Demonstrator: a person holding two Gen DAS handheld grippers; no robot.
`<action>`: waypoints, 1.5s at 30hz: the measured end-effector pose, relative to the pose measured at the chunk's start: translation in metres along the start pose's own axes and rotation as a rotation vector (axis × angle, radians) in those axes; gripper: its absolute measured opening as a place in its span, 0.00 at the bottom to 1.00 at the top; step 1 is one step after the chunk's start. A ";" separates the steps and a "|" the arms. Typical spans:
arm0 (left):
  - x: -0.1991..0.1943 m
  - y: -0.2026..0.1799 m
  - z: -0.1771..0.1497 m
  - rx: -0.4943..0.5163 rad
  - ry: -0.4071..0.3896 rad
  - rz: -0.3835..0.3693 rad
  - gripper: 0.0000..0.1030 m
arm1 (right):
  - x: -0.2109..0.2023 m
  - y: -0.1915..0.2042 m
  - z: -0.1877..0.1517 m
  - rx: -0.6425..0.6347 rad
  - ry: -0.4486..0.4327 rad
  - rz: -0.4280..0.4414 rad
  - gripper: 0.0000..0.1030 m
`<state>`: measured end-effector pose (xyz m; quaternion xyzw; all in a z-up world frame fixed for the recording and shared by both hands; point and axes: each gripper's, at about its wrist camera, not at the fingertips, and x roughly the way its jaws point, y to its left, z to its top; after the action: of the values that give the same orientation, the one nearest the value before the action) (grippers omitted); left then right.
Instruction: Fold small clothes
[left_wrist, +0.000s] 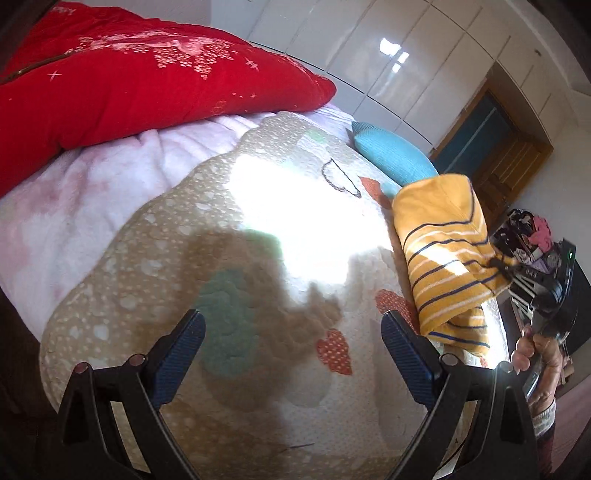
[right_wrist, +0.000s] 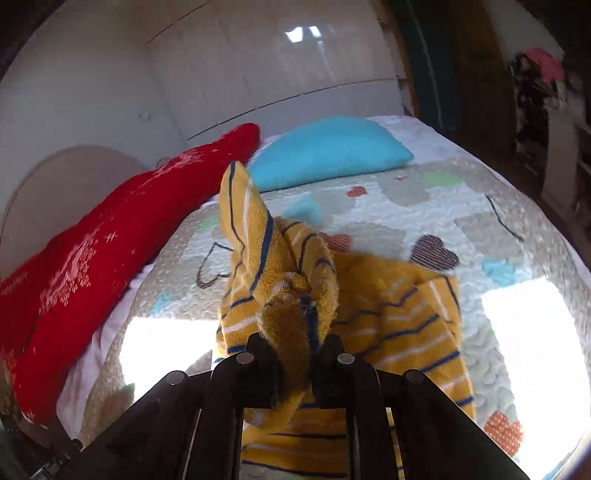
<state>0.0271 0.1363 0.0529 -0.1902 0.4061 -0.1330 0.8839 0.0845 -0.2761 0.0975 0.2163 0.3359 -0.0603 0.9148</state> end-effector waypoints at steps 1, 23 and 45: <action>0.006 -0.009 -0.002 0.013 0.016 -0.007 0.93 | -0.003 -0.027 -0.009 0.049 0.013 -0.015 0.13; 0.081 -0.173 -0.009 0.301 0.152 -0.070 0.93 | -0.019 -0.151 -0.081 0.284 0.067 0.106 0.13; 0.078 -0.186 -0.039 0.410 0.152 0.020 0.93 | 0.027 -0.103 -0.026 0.111 0.053 0.086 0.16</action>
<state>0.0316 -0.0689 0.0608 0.0080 0.4379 -0.2180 0.8722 0.0639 -0.3566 0.0255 0.2825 0.3464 -0.0340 0.8939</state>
